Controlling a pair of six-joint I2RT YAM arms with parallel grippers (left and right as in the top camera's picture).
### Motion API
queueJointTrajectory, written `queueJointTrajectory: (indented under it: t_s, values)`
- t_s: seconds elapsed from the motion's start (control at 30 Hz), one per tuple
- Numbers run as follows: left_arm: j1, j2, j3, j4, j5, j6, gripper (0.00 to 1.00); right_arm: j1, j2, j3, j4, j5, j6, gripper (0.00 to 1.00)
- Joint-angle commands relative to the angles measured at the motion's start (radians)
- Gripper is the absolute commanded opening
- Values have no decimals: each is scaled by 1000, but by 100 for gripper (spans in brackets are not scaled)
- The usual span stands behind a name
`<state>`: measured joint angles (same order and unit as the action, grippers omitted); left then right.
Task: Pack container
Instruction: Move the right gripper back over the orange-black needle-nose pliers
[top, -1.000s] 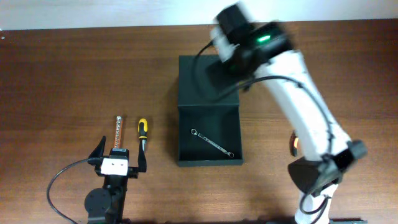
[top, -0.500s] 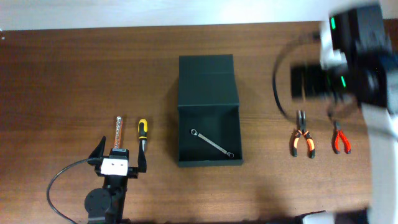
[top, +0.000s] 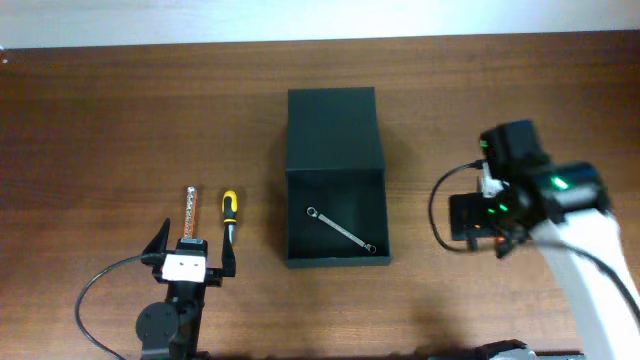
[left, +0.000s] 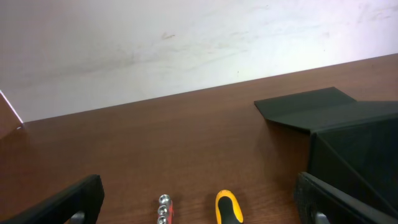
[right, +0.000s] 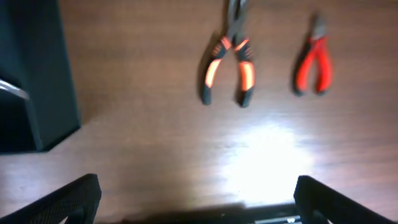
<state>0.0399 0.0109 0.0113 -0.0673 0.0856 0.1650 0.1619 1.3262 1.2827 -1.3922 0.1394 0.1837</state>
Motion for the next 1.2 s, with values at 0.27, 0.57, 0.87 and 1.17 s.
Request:
queueJointTrajectory:
  t_s: [0.27, 0.57, 0.87, 1.17]
  values:
    - [4, -5, -3, -5, -3, 13, 99, -30, 293, -28, 52, -38, 195, 99]
    - [4, -5, -3, -5, -3, 13, 99, -156, 275, -28, 183, -211, 3, 99]
    - [4, -5, -3, -5, -3, 13, 99, -242, 276, -47, 220, -206, -57, 99]
    - [4, -5, -3, -5, -3, 13, 99, -242, 280, -190, 343, -208, -56, 99]
